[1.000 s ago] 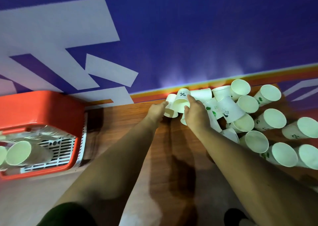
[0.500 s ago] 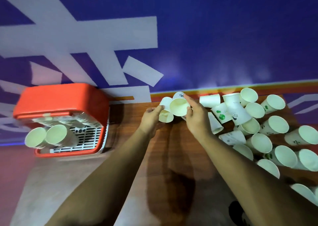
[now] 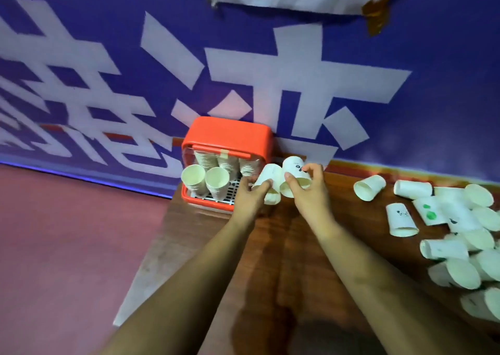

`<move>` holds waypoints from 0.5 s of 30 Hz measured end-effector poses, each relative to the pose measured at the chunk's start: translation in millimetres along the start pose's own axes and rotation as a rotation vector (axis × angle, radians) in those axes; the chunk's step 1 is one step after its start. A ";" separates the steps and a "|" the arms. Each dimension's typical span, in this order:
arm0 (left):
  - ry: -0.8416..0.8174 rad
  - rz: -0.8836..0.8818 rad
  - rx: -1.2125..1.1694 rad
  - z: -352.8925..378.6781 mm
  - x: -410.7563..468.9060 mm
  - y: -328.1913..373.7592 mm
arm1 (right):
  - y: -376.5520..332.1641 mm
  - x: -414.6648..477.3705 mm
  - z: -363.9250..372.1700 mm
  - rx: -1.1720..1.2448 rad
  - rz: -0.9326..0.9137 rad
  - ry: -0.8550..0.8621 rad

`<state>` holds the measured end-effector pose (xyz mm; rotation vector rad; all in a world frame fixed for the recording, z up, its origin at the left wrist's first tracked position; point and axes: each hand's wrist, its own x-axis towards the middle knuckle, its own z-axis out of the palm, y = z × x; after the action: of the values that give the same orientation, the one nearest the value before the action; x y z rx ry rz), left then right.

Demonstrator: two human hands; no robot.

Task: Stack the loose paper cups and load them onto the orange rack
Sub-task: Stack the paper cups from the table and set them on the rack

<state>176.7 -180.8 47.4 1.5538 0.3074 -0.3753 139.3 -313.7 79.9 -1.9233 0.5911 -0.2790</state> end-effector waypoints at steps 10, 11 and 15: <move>0.166 0.101 0.101 -182.2 13.5 25.0 | -53.8 -18.1 106.1 -0.006 0.119 -0.083; 0.172 0.087 0.090 -194.2 17.4 26.0 | -54.0 -18.1 113.1 -0.024 0.099 -0.095; 0.215 0.165 0.290 -225.4 40.4 29.2 | -57.5 -16.6 133.8 -0.183 0.017 -0.155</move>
<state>235.6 42.2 57.0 1.8955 0.2975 -0.1262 201.0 -180.8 77.4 -2.0926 0.5447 -0.0649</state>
